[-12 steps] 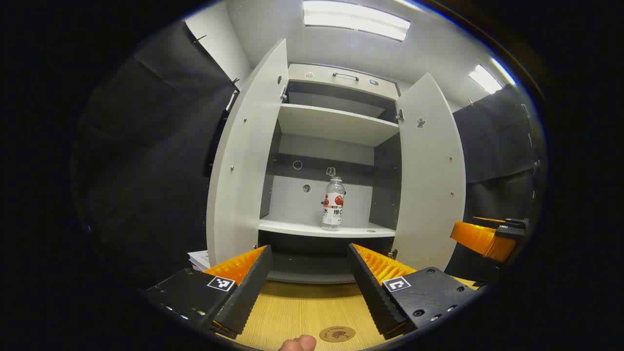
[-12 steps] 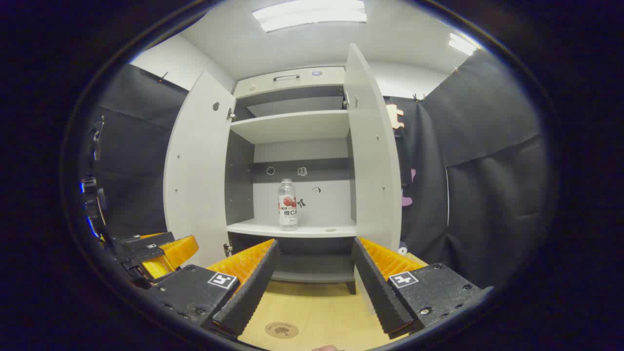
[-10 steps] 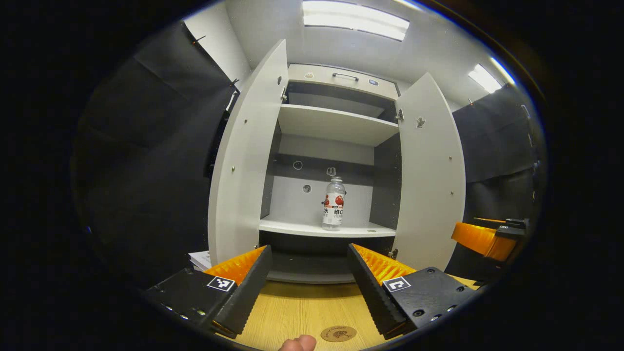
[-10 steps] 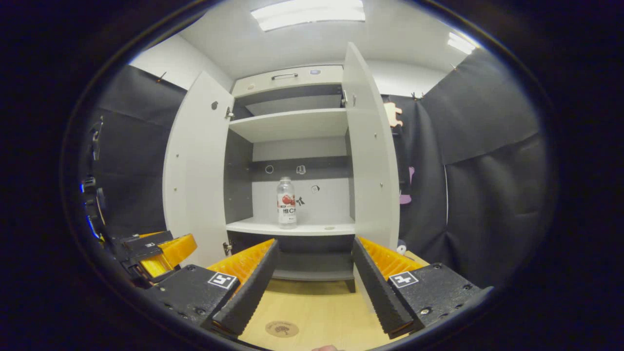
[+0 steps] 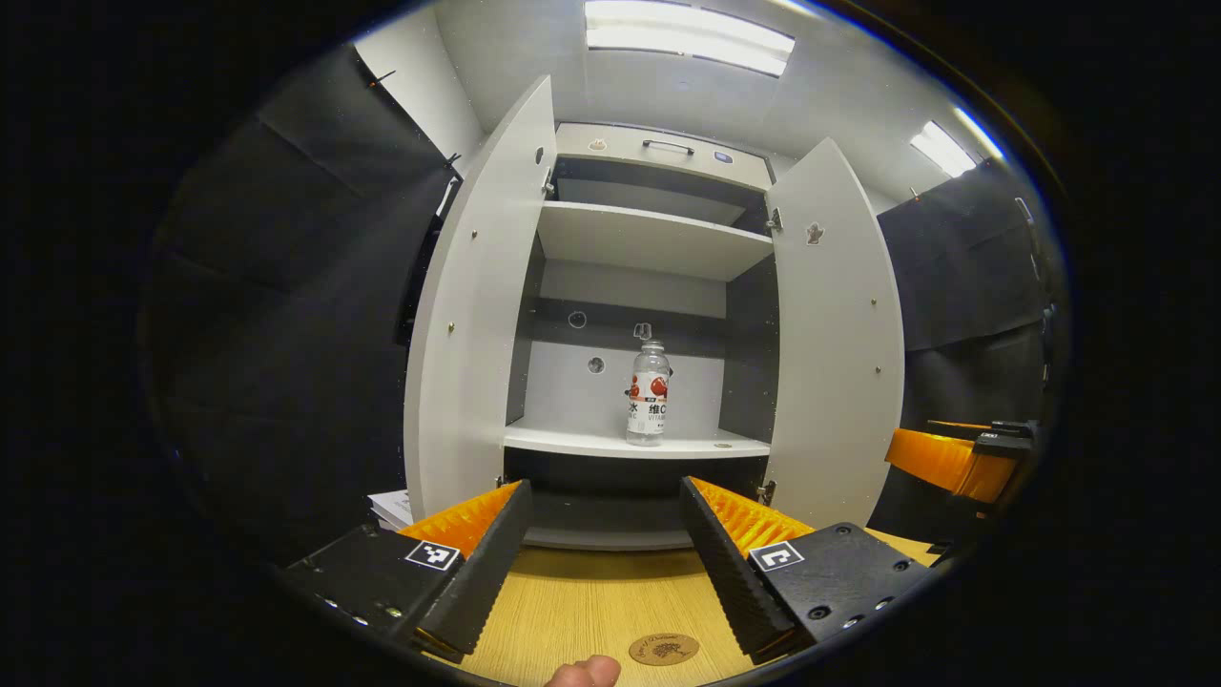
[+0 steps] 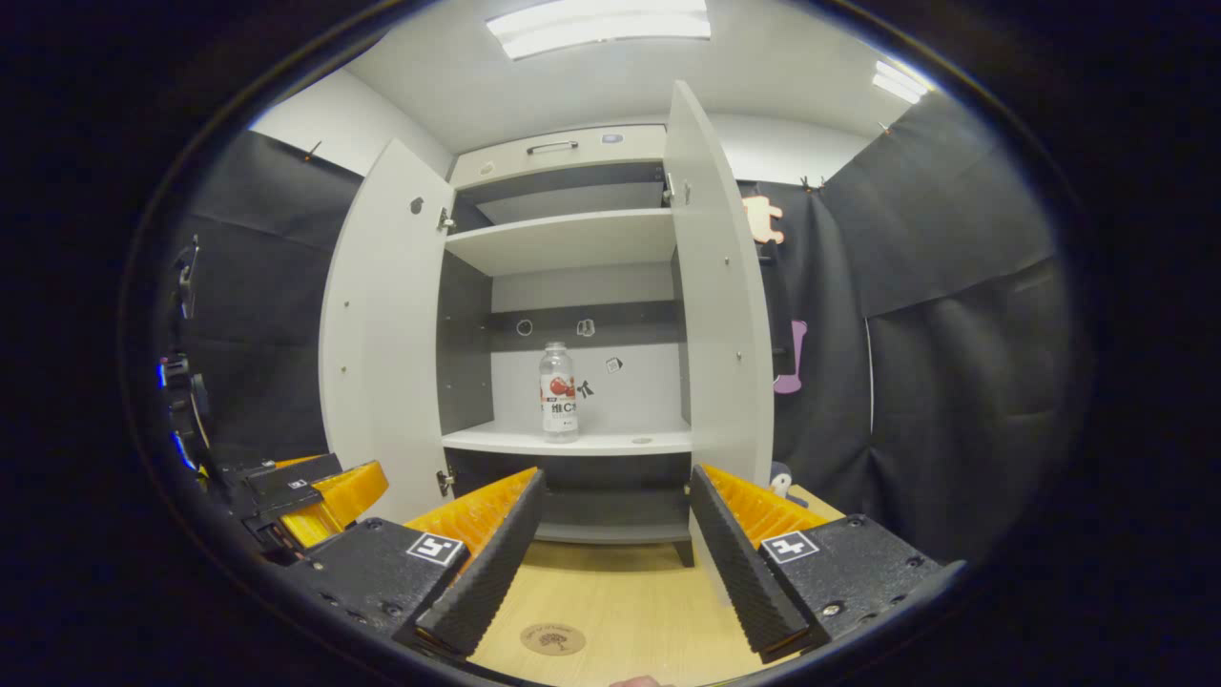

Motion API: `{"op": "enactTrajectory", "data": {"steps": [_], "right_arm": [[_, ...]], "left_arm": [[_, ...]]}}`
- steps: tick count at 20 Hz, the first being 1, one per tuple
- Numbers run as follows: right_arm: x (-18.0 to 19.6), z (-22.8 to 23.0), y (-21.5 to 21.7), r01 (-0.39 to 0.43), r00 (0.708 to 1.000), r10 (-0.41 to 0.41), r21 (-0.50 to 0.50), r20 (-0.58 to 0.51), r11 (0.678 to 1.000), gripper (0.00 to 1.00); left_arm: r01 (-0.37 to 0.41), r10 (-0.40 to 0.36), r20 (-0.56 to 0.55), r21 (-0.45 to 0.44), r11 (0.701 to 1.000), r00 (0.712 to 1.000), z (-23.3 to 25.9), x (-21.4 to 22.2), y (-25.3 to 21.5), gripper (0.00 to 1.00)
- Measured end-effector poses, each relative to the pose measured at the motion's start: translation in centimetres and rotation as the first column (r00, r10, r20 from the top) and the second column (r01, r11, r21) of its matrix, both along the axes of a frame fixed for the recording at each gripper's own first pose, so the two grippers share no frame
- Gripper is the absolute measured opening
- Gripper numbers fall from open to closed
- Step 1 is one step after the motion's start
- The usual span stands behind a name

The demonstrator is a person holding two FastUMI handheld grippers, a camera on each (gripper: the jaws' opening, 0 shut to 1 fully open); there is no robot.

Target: Grasp the bottle in the cabinet with the left hand and place it on the coaster, then close the right door with the right hand and the left door with the left hand.

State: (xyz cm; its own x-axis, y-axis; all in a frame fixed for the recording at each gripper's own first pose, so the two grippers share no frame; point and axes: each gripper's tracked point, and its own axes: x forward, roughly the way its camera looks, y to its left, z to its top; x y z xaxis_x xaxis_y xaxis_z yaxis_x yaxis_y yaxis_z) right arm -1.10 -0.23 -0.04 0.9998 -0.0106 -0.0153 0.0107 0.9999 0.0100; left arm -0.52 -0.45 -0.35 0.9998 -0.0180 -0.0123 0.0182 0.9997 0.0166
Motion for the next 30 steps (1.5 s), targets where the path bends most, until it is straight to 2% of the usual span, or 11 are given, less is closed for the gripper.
{"op": "enactTrajectory", "data": {"steps": [3, 4, 5, 7, 14, 21, 22, 25, 26, 27, 30], "right_arm": [[-0.2, 0.1, 0.1, 0.0, 1.0, 0.0, 0.001, 0.002, 1.0, 0.98], [-0.2, 0.1, 0.1, -0.001, 1.0, 0.001, 0.001, 0.003, 1.0, 0.98], [-0.2, 0.2, 0.2, -0.002, 1.0, 0.002, 0.0, 0.005, 1.0, 0.98], [-0.3, 0.3, 0.3, -0.002, 1.0, 0.002, -0.003, 0.007, 1.0, 0.98], [-0.6, 0.5, 0.1, 0.003, 1.0, -0.003, 0.003, 0.003, 1.0, 0.98], [-1.3, 1.6, -0.8, 0.029, 1.0, -0.029, 0.0, 0.011, 1.0, 0.98], [-1.3, 1.8, -0.8, 0.031, 0.999, -0.031, 0.003, 0.009, 1.0, 0.98], [-1.5, 2.3, -1.3, 0.049, 0.999, -0.049, -0.005, 0.012, 0.999, 0.98], [-1.5, 2.4, -1.5, 0.056, 0.998, -0.056, -0.01, 0.013, 0.998, 0.98], [-1.5, 2.4, -1.7, 0.064, 0.998, -0.064, -0.012, 0.012, 0.998, 0.98], [-1.5, 2.1, -2.1, 0.077, 0.997, -0.077, -0.009, -0.006, 0.997, 0.98]], "left_arm": [[0.004, -0.004, -0.008, 0.0, 1.0, 1.0, -0.2, 0.0, 0.0, 0.99], [0.005, -0.005, -0.01, 0.001, 1.0, 1.0, -0.2, 0.1, 0.0, 0.94], [0.007, -0.007, -0.011, 0.003, 1.0, 1.0, -0.3, 0.2, 0.0, 0.99], [0.013, -0.013, -0.018, -0.002, 1.0, 1.0, -0.3, 0.4, -0.1, 0.94], [0.089, -0.089, 0.008, -0.035, 0.995, 0.996, 1.4, 4.1, -1.6, 0.99], [0.255, -0.255, 0.004, -0.059, 0.965, 0.967, 4.5, 16.0, -6.4, 0.94], [0.258, -0.259, -0.002, -0.072, 0.963, 0.966, 4.7, 18.0, -6.9, 0.99], [0.247, -0.251, -0.036, -0.091, 0.965, 0.967, 4.4, 23.6, -7.5, 0.95], [0.235, -0.239, -0.042, -0.079, 0.969, 0.97, 4.3, 25.4, -7.4, 0.99], [0.221, -0.224, -0.045, -0.066, 0.973, 0.973, 4.2, 27.1, -7.2, 0.95], [0.186, -0.188, -0.068, -0.039, 0.982, 0.98, 3.3, 31.5, -6.6, 0.94]]}}
